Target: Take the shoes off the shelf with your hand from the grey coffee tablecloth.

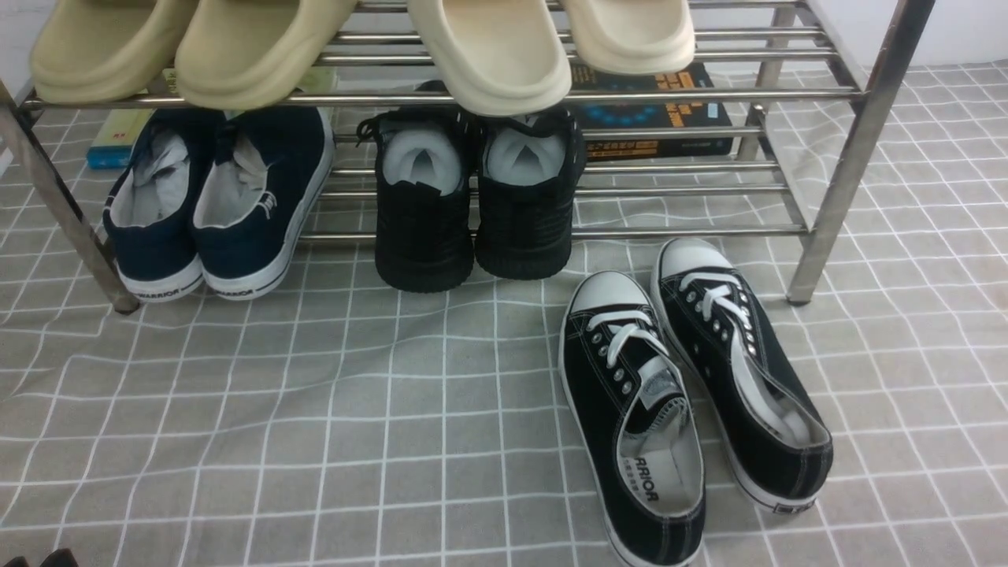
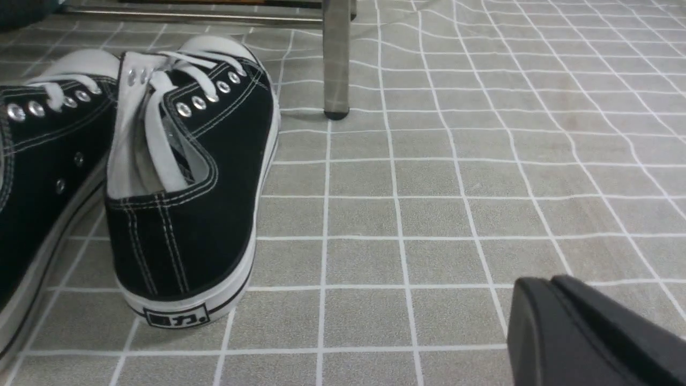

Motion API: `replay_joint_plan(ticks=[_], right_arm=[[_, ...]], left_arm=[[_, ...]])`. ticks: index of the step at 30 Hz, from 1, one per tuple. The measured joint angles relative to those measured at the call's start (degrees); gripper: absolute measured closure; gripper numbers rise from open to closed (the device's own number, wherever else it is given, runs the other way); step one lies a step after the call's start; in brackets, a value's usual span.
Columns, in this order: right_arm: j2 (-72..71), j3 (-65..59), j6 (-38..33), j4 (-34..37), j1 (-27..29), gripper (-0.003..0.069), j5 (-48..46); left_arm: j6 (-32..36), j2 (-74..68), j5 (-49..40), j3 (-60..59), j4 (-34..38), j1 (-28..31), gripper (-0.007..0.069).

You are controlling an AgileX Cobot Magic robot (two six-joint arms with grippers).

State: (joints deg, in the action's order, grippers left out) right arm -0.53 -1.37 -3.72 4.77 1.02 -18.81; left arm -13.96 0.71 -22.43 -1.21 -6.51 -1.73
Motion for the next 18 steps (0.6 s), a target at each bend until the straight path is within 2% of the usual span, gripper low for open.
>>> replay_joint_plan(ticks=[18], right_arm=[[0.0,0.5,0.0,-2.3,-2.3,0.0604,-3.4]], left_arm=[[-0.1,0.0,0.0,0.0,0.0,0.0,0.0384]])
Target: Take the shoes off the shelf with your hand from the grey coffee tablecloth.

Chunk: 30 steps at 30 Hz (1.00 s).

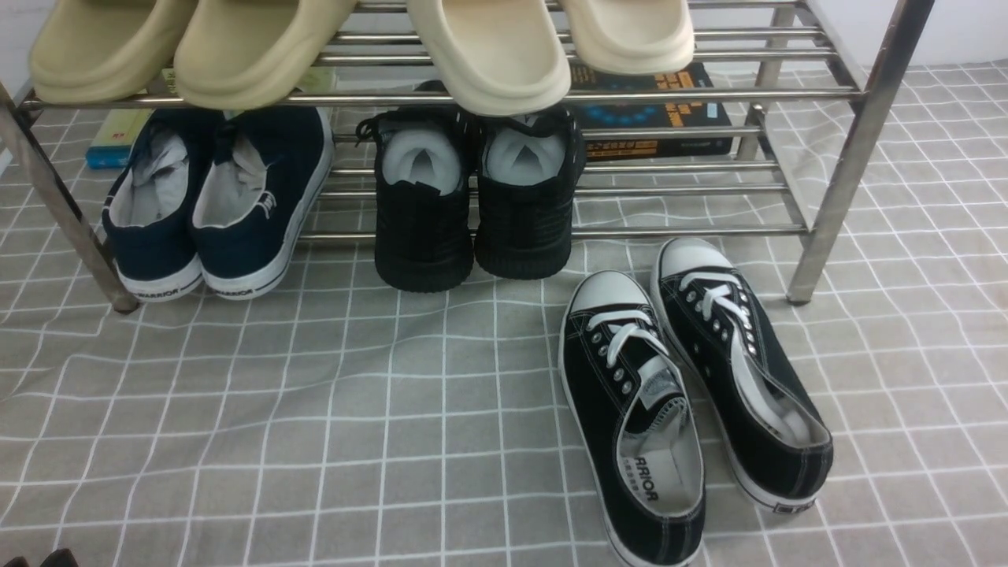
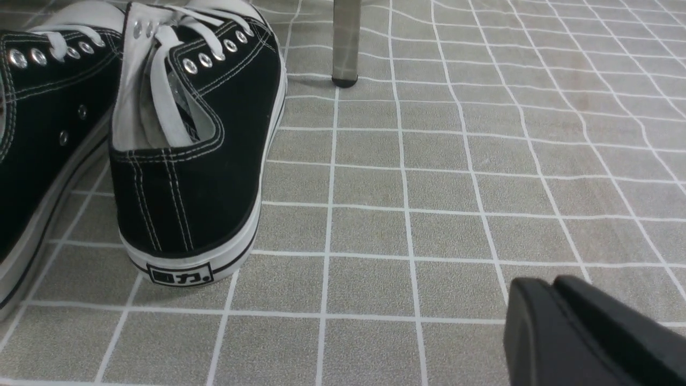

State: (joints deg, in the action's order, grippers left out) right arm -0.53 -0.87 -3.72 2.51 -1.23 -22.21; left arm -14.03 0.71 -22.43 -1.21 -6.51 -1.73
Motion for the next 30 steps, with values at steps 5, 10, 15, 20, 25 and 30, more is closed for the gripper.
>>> replay_joint_plan(ticks=[5,10,15,20,25,30], right_arm=[[0.0,0.0,0.0,0.0,0.0,0.0598,0.0],[0.0,0.0,0.0,0.0,0.0,0.0589,0.0],[0.0,0.0,0.0,0.0,0.0,0.058,0.0],[0.0,0.0,0.0,0.0,0.0,0.0573,0.0],[0.0,0.0,0.0,0.0,0.0,0.0566,0.0],[0.0,0.0,0.0,0.0,0.0,0.056,0.0]], left_arm=[[0.0,0.0,0.0,0.0,0.0,0.0,0.0384],[0.0,0.0,0.0,0.0,0.0,0.0,0.0384],[0.0,0.0,0.0,0.0,0.0,0.0,0.0384],[0.0,0.0,0.0,0.0,0.0,0.0,0.0384],[0.0,0.0,0.0,0.0,0.0,0.0,0.0384],[0.0,0.0,0.0,0.0,0.0,0.0,0.0384]])
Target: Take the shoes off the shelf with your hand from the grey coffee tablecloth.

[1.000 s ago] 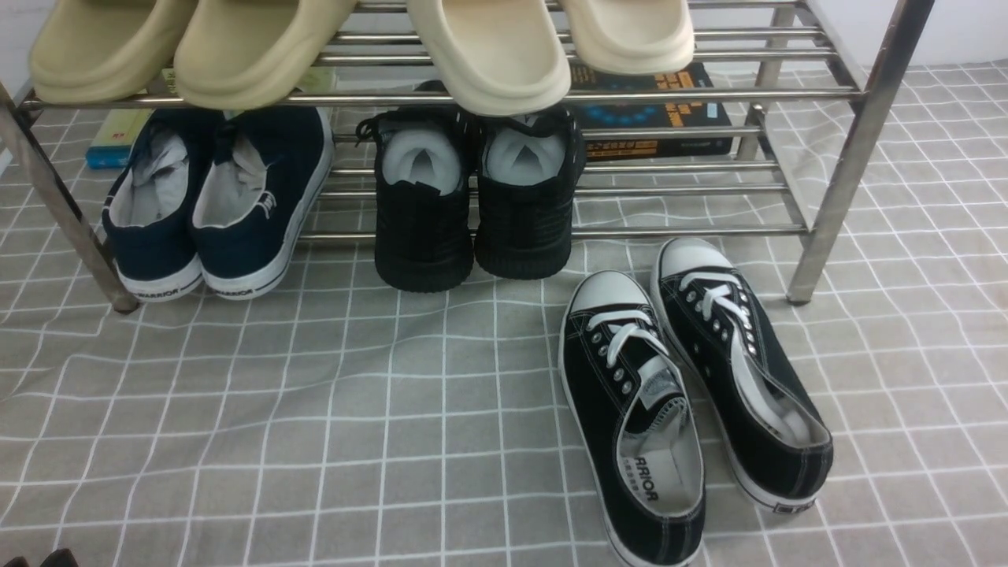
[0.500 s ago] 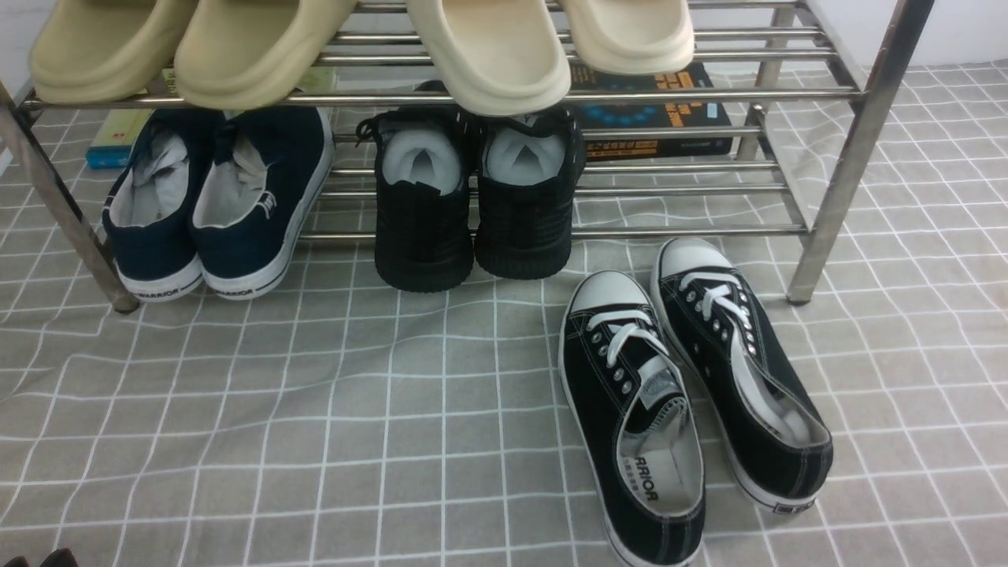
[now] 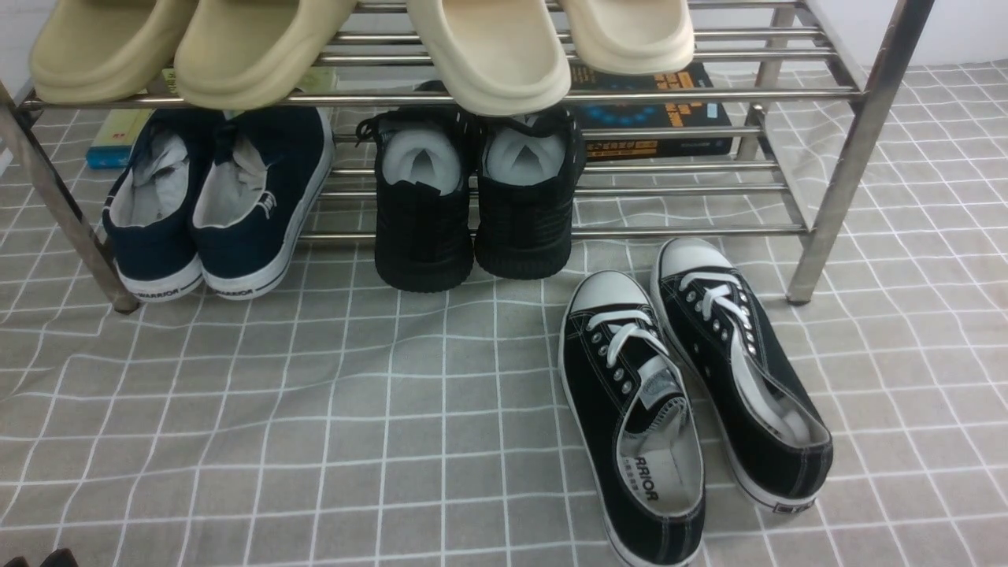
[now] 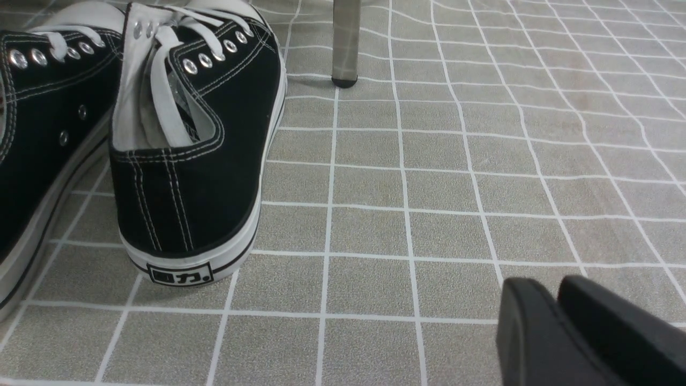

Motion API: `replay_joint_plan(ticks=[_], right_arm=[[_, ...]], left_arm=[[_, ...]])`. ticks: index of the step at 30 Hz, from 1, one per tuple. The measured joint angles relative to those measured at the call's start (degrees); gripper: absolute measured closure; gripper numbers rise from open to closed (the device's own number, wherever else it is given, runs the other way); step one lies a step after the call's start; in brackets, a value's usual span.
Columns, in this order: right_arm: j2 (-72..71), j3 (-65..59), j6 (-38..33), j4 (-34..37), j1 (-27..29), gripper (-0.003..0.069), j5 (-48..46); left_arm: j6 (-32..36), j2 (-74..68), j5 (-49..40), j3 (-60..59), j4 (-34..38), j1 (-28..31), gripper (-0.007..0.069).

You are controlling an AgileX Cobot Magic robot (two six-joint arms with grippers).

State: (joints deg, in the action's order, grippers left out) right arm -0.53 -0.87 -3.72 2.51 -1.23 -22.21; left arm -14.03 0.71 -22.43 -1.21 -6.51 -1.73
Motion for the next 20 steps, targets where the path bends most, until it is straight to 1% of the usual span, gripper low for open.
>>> replay_joint_plan(ticks=[20], right_arm=[[0.0,0.0,0.0,0.0,0.0,0.0533,0.0]], left_arm=[[0.0,0.0,0.0,0.0,-0.1,0.0,0.0384]])
